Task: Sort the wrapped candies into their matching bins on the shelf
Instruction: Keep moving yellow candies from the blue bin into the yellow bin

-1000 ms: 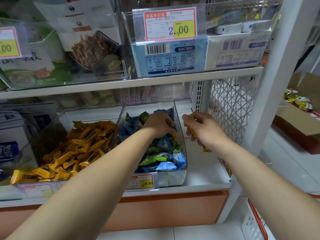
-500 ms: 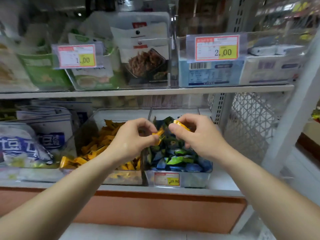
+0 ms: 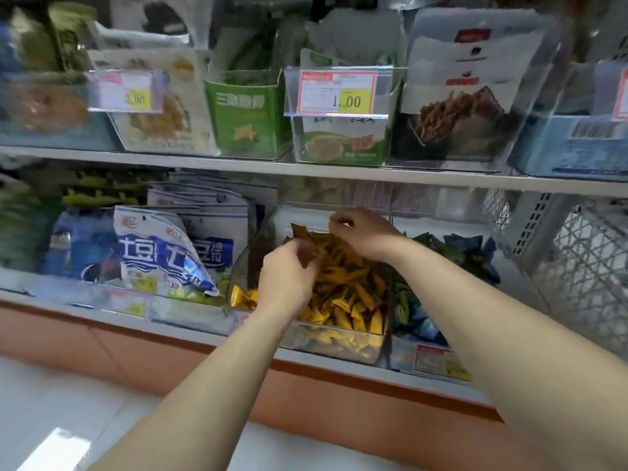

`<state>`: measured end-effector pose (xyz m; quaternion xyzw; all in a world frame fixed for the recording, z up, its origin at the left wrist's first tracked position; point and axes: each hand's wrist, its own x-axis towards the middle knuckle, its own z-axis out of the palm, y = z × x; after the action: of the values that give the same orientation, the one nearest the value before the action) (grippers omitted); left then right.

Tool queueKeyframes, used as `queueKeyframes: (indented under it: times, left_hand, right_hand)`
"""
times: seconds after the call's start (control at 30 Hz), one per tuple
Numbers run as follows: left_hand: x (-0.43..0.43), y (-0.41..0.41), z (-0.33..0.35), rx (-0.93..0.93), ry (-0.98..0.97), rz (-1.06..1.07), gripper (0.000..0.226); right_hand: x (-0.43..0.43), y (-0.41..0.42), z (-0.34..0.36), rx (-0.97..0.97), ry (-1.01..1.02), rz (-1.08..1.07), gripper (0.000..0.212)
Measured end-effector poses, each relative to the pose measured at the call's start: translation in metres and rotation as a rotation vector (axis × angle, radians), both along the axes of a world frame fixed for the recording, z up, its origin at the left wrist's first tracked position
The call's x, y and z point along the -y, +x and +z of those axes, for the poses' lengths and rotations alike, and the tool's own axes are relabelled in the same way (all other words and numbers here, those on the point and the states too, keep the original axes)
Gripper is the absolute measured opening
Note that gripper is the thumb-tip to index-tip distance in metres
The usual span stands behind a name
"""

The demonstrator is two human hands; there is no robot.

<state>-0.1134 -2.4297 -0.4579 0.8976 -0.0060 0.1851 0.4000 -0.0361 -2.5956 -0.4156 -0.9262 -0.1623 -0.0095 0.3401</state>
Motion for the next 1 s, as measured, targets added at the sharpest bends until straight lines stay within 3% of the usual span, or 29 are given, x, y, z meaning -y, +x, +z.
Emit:
queueKeyframes:
  times: [0.13, 0.23, 0.37, 0.47, 0.57, 0.67, 0.77, 0.9, 1.0]
  left_hand:
    - [-0.004, -0.005, -0.002, -0.008, 0.076, -0.058, 0.036]
    - [0.003, -0.013, 0.005, 0.072, 0.140, -0.113, 0.034]
    - [0.041, -0.030, 0.016, 0.160, 0.247, -0.230, 0.029]
    - [0.078, -0.039, 0.019, 0.179, 0.290, -0.358, 0.029]
    - [0.113, -0.041, 0.018, 0.132, 0.286, -0.470, 0.032]
    - [0.145, -0.030, 0.020, 0.077, 0.277, -0.523, 0.031]
    - [0.179, 0.001, 0.029, 0.021, 0.365, -0.507, 0.026]
    - [0.223, 0.054, 0.036, 0.047, 0.561, -0.459, 0.018]
    - [0.240, 0.086, 0.029, -0.033, 0.640, -0.613, 0.017]
  right_hand:
    - [0.033, -0.021, 0.005, 0.074, -0.100, -0.015, 0.039]
    - [0.075, -0.057, 0.006, 0.182, -0.146, -0.027, 0.028]
    - [0.135, -0.084, 0.002, 0.198, -0.064, -0.170, 0.005]
    - [0.173, -0.086, 0.003, 0.224, -0.015, -0.289, 0.017]
    - [0.201, -0.080, 0.000, 0.220, -0.039, -0.420, 0.012]
    - [0.220, -0.079, -0.014, 0.140, -0.043, -0.535, 0.040]
    - [0.228, -0.089, -0.028, 0.024, 0.042, -0.521, 0.051]
    - [0.234, -0.095, -0.037, -0.010, 0.149, -0.467, 0.043]
    - [0.239, -0.096, -0.046, 0.023, 0.219, -0.421, 0.037]
